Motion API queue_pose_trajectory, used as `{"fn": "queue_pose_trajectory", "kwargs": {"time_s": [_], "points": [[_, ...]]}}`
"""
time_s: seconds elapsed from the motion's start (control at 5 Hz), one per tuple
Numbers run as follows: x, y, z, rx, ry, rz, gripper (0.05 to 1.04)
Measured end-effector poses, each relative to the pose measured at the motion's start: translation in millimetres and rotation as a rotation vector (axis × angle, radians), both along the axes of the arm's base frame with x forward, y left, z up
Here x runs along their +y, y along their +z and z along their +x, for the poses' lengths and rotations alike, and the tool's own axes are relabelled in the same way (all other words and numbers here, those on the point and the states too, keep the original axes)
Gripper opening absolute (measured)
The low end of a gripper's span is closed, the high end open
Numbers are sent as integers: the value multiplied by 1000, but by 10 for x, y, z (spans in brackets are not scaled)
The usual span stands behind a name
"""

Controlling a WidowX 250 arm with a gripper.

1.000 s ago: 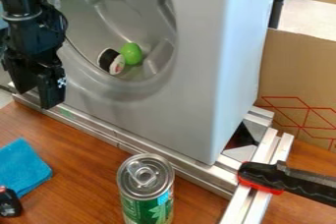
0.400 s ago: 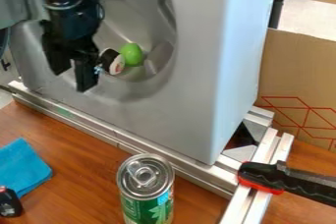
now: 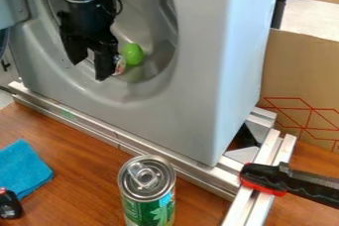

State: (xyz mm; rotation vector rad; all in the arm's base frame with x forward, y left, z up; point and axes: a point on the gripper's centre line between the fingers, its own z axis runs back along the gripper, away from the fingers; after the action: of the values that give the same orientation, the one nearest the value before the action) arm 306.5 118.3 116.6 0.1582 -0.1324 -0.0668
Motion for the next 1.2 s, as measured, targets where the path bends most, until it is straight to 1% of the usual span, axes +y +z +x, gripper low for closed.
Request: {"fn": "queue_pose_trajectory", "kwargs": {"time_s": [0.2, 0.4, 0.6, 0.8, 1.0, 1.2], "points": [[0, 18, 167, -36, 7, -22, 1001], [-4, -43, 312, -41, 17, -62, 1001], [34, -87, 394, -36, 38, -96, 1001], [106, -188, 441, -7, 57, -91, 1001], [155, -248, 424, 18, 87, -65, 1001], [154, -280, 420, 33, 94, -71, 925]]}}
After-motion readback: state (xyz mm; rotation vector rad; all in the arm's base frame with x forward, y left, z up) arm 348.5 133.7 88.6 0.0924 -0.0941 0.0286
